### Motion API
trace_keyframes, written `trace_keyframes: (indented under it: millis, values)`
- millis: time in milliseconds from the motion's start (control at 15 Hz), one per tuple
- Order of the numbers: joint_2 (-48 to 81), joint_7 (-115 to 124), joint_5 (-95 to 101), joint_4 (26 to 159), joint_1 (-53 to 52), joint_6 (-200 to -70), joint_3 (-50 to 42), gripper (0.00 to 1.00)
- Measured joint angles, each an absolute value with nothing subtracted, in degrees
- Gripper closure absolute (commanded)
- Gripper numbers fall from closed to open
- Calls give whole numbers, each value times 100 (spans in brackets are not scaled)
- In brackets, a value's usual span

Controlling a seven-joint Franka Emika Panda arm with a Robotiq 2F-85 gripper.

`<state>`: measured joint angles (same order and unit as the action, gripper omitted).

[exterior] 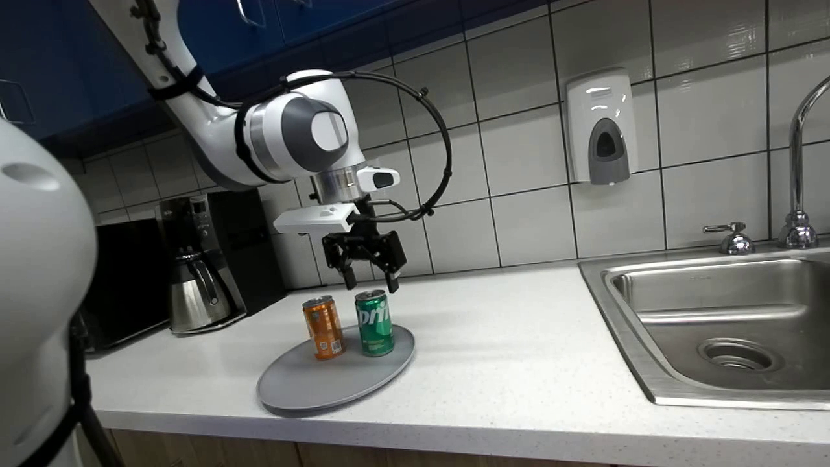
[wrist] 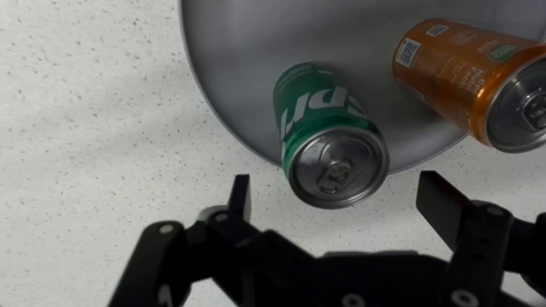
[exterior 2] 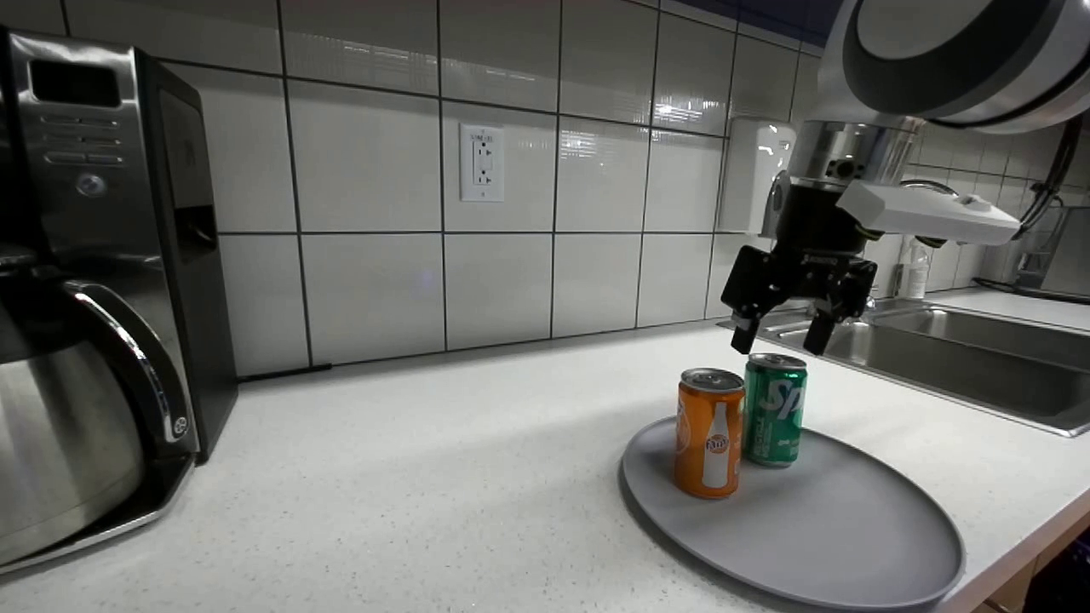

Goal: Put the cans on the grey plate

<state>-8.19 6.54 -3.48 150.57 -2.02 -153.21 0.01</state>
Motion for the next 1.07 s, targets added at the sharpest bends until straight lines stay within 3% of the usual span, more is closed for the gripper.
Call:
trace_keyframes:
  millis: [1067]
  values:
    - [-2142,325,-343,15882,-134,-15321,-229,0]
